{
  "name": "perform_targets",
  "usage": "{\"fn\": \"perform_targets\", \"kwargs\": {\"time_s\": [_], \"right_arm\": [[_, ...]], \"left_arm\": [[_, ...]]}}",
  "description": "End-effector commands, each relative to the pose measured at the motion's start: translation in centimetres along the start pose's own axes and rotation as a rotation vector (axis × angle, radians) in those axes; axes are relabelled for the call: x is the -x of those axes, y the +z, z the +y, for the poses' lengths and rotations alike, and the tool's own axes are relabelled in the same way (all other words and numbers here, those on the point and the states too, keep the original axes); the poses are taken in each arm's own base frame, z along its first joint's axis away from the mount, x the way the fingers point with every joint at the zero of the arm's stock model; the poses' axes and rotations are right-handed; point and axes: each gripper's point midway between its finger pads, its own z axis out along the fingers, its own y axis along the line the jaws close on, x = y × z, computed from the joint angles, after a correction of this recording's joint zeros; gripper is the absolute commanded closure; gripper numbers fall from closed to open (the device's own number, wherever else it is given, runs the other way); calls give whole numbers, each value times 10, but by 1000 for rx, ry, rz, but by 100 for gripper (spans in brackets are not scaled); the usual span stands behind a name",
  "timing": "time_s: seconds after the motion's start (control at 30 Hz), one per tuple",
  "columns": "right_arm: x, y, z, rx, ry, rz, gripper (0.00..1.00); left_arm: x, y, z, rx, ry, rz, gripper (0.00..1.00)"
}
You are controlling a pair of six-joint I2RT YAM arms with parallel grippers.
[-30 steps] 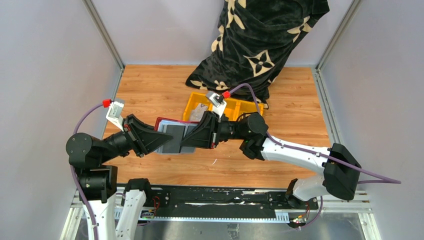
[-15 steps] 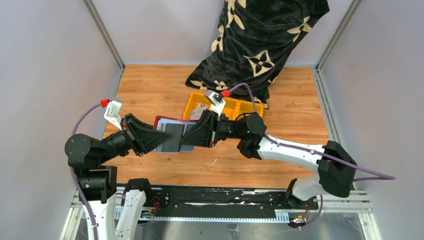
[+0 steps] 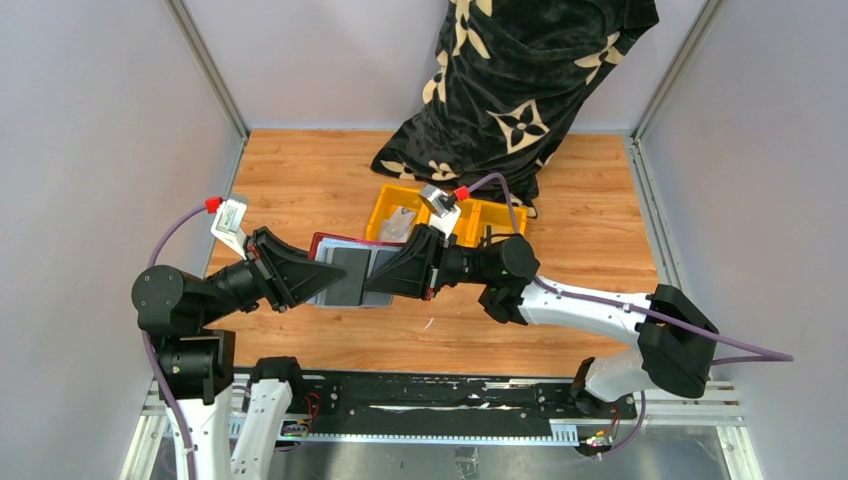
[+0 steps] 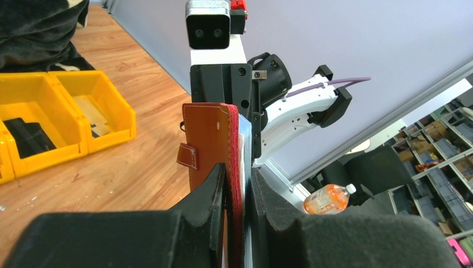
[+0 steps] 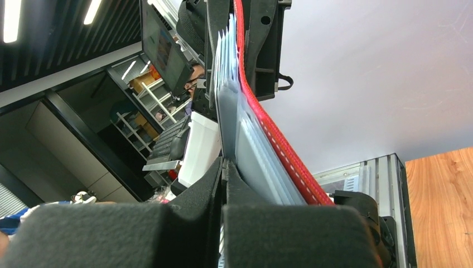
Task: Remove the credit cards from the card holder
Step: Remove the credit card from the card holder.
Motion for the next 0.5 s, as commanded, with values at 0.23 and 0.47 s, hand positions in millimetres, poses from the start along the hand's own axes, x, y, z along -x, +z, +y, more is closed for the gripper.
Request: {"fn": "perform_targets", "kwargs": {"time_s": [0.23,0.47], "right_arm": [[14,2,23,77,-54,-45,92],[16,15,12,17,-68,-18,69]], "left_arm": [[7,-1,-15,-23,19,-24,86],[7,-1,-6,8,1,-51,84]]}}
